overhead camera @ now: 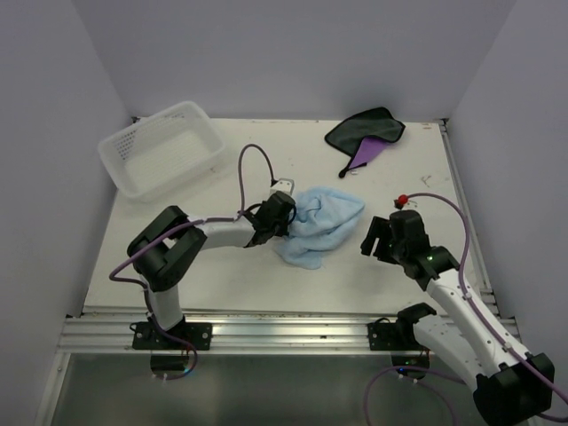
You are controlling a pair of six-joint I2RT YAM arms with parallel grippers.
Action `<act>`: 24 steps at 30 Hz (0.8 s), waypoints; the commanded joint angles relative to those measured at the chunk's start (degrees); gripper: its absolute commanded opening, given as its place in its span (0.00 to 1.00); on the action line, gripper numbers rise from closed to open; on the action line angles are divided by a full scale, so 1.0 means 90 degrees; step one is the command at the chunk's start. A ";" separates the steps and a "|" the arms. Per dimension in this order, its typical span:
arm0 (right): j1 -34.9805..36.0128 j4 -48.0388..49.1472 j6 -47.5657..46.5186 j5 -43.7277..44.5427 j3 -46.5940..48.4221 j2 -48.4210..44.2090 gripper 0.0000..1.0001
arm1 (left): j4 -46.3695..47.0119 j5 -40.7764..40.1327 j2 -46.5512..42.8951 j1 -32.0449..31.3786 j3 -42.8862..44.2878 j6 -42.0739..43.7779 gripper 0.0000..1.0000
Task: Roll the towels
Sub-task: Flatten the towel
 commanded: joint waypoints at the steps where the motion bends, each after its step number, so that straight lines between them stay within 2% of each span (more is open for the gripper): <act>1: 0.0010 0.0336 -0.0104 -0.0536 -0.0141 -0.0245 0.71 | -0.0553 0.0092 0.0211 0.0019 -0.0376 -0.0065 0.00; 4: 0.0069 0.0998 0.0207 -0.1435 -0.0687 -0.0508 0.65 | -0.0435 0.0112 -0.0286 -0.0011 -0.0483 0.0032 0.00; 8: 0.0381 0.1508 0.0579 -0.1545 -0.1080 -0.0480 0.57 | -0.0455 0.0063 -0.1146 -0.0059 -0.0581 0.0208 0.00; 16: 0.1288 0.2143 0.0823 -0.1271 -0.0876 0.0203 0.57 | -0.0425 0.0229 -0.2815 -0.0303 -0.0757 0.0443 0.00; 20: 0.1699 0.2592 0.0931 -0.1457 -0.0817 0.0749 0.58 | -0.0815 0.0268 -0.3344 -0.0421 -0.0669 0.0365 0.00; 24: 0.2148 0.2818 0.1097 -0.1214 -0.0729 0.1180 0.60 | -0.1157 0.0327 -0.3803 -0.0440 -0.0552 0.0277 0.00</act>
